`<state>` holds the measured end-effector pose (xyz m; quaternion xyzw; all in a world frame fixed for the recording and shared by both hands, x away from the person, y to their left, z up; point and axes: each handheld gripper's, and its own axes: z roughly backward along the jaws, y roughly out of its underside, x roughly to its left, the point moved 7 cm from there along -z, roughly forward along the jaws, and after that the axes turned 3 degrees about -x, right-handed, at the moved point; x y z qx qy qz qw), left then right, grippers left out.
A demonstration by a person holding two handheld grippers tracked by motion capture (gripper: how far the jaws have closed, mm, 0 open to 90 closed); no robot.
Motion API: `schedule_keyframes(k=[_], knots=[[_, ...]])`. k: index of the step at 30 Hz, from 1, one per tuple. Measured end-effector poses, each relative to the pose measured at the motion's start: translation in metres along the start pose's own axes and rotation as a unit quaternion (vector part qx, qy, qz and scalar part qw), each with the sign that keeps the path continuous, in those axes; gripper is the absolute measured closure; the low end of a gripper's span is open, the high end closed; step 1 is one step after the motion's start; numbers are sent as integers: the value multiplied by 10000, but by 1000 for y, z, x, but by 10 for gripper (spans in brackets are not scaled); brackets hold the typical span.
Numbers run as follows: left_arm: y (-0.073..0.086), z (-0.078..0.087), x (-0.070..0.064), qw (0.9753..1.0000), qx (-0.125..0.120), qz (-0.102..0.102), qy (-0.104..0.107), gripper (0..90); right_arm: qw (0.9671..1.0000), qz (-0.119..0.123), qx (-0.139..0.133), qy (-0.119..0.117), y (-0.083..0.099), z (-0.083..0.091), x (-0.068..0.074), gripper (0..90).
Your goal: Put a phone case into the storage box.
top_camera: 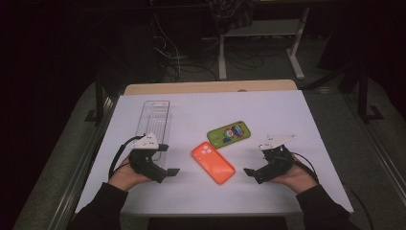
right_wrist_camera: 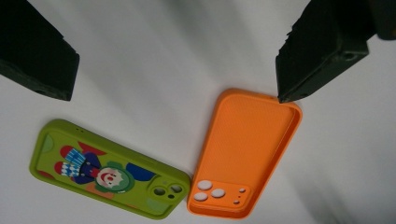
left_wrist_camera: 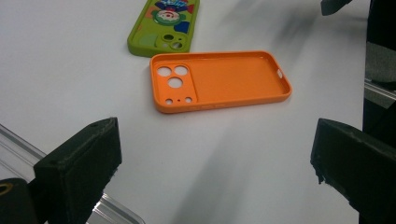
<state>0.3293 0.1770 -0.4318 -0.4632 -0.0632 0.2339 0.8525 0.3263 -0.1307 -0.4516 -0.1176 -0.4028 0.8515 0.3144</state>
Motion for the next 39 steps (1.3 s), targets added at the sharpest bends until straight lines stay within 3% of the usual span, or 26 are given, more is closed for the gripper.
schedule_keyframes(k=[4,20,23,25,26,28,29,30,31,32,35,36,37,39], knots=[[0,0,1,10000,39,-56,5,15,10000,19,73,-34,-7,-7,4,0],[-1,0,1,10000,-28,32,67,15,9997,15,210,-109,-25,-32,13,0],[-2,0,1,10000,-44,35,69,15,9996,-5,227,-162,-28,-35,17,38],[-2,0,1,10000,-41,38,76,15,9995,1,219,-243,-30,-37,20,110],[-1,0,2,10000,-24,22,77,15,9991,-13,255,-351,-31,-38,23,197],[-2,1,2,10000,-19,26,74,15,9988,-16,292,-403,-31,-39,25,236],[-2,1,1,10000,-27,39,76,15,9984,5,335,-458,-32,-43,29,353],[-2,1,1,10000,-27,39,76,15,9984,5,335,-458,-32,-43,29,353],[-2,1,1,10000,-26,36,75,15,9979,-22,414,-492,-31,-44,31,391],[-2,1,1,10000,-23,38,77,15,9969,-13,549,-569,-29,-50,34,527],[-2,1,1,10000,-45,36,70,15,9953,-18,739,-623,-25,-57,37,653],[-2,1,1,10000,-40,30,70,15,9953,-18,739,-623,-25,-57,37,653],[-2,0,1,10000,-46,37,72,15,9944,20,876,-595,-22,-62,37,737],[-2,1,1,10000,-46,39,75,15,9932,34,995,-599,-19,-67,37,807]])
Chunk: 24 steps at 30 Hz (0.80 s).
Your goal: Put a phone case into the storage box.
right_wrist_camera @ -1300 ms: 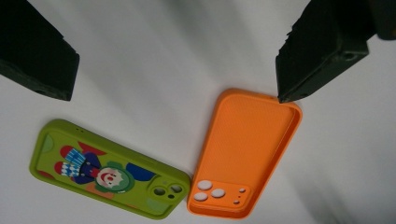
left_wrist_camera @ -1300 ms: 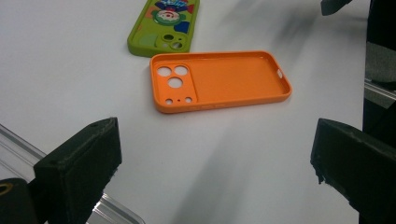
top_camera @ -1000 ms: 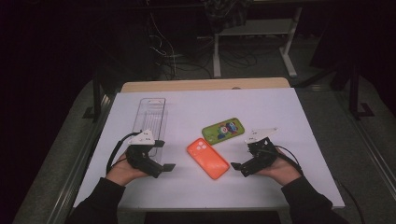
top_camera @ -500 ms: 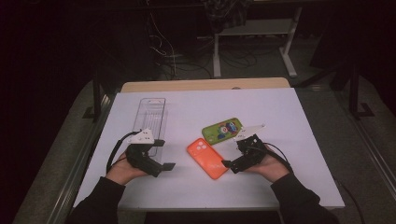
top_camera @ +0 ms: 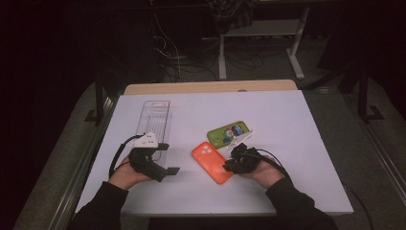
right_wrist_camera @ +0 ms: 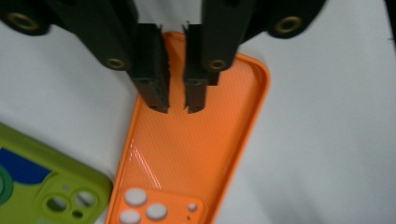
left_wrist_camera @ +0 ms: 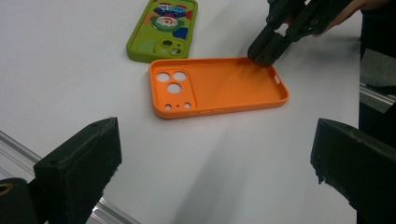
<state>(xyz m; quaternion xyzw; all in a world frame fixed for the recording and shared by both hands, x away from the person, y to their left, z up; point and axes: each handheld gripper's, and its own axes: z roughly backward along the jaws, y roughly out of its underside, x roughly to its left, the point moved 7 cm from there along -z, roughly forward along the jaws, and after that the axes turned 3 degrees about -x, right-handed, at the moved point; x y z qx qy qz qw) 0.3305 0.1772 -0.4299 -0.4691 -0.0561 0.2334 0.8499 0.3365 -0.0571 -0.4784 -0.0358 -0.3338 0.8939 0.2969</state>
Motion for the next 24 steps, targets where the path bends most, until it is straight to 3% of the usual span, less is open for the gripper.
schedule_keyframes(k=[6,14,20,24], knots=[[0,0,1,10000,6,-13,1,15,9994,-91,320,98,8,-6,-4,883],[0,0,0,10000,14,-19,12,15,9988,-98,335,341,9,-4,-12,884],[0,0,-1,10000,3,-19,15,15,9980,-65,244,585,10,-2,-29,883],[-1,0,-1,10000,26,-75,24,15,9990,30,166,425,9,1,-32,878]])
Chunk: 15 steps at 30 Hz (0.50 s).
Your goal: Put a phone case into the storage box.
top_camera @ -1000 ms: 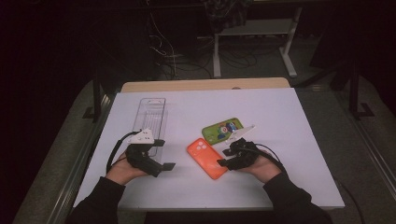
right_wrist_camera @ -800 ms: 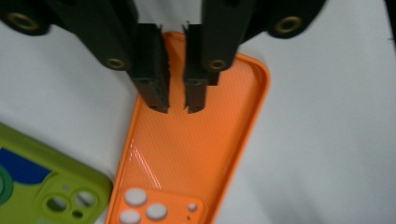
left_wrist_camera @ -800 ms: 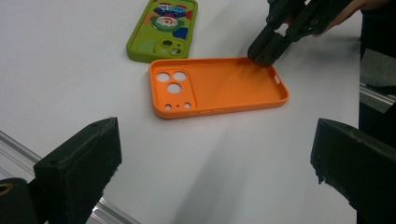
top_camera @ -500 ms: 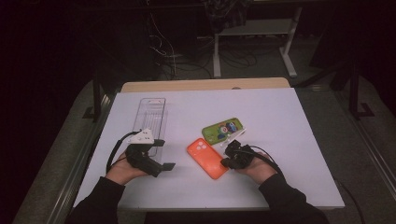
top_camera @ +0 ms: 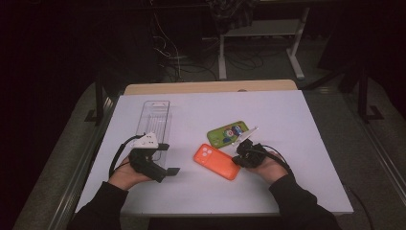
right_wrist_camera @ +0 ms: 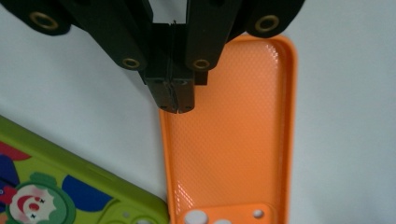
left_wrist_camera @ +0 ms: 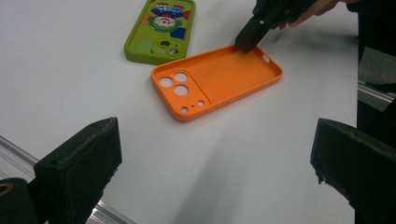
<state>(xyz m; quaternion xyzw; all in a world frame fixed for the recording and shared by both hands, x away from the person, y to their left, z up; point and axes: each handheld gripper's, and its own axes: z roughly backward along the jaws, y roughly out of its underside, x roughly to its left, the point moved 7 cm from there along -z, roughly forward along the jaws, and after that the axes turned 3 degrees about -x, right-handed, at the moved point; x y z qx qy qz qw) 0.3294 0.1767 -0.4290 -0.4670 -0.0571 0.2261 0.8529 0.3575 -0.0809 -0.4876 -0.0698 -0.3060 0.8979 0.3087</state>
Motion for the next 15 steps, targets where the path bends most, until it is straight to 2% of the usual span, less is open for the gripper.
schedule_keyframes(k=[2,4,7,8,12,13,15], knots=[[1,0,0,10000,8,13,4,15,10000,-30,-57,-70,-1,2,1,862],[1,0,0,10000,34,10,15,15,9997,-13,-200,-154,-2,12,1,823],[1,-1,-1,10000,23,15,24,16,9989,-97,-441,-159,-2,30,-6,723],[1,-1,-1,10000,23,15,24,17,9989,-97,-441,-159,-2,30,-6,723],[1,-2,-1,10000,4,-4,33,16,9982,-196,-559,-133,8,46,-14,573],[1,-2,-1,10000,5,-13,33,16,9977,-310,-577,-150,16,53,-16,487],[1,-2,-1,10000,8,-9,31,17,9976,-313,-593,-166,18,55,-17,470]])
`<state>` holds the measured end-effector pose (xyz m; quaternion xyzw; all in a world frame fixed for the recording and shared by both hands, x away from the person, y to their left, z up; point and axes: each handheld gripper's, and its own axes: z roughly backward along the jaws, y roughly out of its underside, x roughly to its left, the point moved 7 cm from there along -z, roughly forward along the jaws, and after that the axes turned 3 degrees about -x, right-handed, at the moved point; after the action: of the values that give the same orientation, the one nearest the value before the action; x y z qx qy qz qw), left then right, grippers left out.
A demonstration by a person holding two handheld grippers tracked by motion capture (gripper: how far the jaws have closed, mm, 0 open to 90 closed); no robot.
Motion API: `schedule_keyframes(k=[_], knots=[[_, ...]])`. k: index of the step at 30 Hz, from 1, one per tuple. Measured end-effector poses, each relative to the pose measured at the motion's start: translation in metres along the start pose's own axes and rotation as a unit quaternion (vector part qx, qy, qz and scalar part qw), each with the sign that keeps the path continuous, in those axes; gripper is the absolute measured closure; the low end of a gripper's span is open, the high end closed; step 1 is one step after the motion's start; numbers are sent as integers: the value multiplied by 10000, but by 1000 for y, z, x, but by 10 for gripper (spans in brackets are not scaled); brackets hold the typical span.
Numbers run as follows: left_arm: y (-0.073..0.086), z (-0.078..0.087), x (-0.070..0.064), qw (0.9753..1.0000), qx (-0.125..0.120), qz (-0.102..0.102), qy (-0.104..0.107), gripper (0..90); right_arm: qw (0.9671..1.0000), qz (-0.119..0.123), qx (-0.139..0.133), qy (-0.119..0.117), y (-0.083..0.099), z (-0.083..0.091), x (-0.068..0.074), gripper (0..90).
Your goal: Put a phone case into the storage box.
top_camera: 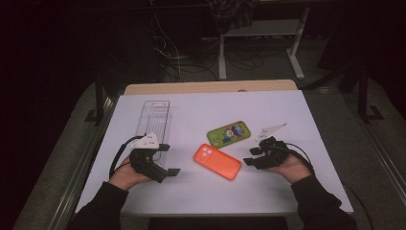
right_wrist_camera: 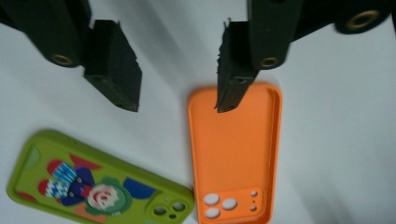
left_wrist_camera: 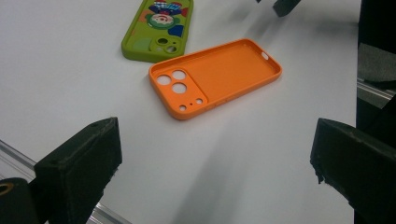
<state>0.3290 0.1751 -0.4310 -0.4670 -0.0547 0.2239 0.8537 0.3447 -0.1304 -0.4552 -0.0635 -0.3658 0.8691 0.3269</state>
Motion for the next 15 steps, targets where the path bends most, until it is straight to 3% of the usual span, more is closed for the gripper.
schedule_keyframes(k=[7,9,11,15], knots=[[1,0,2,10000,58,-54,-13,17,9999,28,44,124,23,17,-6,123],[1,0,2,10000,63,-60,-16,16,9999,10,62,144,26,18,-6,103],[1,1,2,10000,42,-46,-18,17,9998,6,29,209,30,20,-7,8],[1,1,2,10000,24,-35,-26,17,9998,54,79,158,37,24,-7,0]])
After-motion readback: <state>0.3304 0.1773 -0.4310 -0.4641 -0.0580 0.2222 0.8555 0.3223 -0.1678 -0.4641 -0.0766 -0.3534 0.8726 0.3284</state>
